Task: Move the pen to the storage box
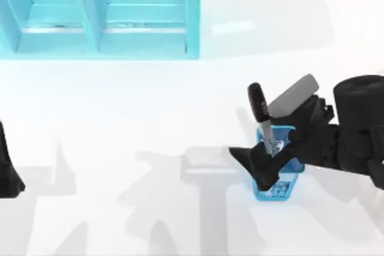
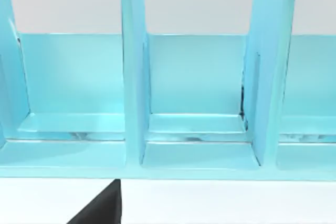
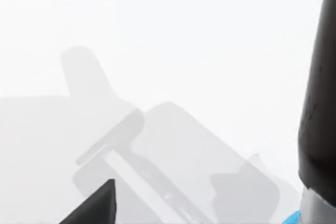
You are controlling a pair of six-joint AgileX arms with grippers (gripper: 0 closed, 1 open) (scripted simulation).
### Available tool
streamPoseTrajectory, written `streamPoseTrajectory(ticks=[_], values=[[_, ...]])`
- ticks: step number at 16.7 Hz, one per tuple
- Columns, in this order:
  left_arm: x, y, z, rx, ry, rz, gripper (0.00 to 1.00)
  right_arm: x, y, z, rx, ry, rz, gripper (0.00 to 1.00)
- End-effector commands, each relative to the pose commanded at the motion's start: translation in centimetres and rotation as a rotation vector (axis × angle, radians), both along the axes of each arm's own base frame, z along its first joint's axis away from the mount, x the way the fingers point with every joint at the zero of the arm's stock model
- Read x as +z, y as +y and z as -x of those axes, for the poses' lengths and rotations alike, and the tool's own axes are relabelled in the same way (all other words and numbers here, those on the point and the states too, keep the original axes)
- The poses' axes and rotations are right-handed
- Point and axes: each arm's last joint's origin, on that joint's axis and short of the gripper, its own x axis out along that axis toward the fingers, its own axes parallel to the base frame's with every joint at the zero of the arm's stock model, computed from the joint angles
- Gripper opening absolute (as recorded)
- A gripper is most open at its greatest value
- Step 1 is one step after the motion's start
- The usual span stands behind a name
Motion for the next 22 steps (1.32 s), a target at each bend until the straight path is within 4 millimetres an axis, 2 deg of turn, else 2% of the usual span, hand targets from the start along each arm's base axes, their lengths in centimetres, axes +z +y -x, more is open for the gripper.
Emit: streamPoseTrajectory(ticks=[3,16,22], values=[[0.00,0.00,0.00,0.000,0.000,0.000,1.00,0.00,0.00,0.00,0.000,0.000,0.000,1.00],[0.00,0.00,0.00,0.000,0.000,0.000,1.00,0.00,0.00,0.00,0.000,0.000,0.000,0.02],[0.00,0.00,0.00,0.000,0.000,0.000,1.00,0.00,0.00,0.00,0.000,0.000,0.000,0.00]])
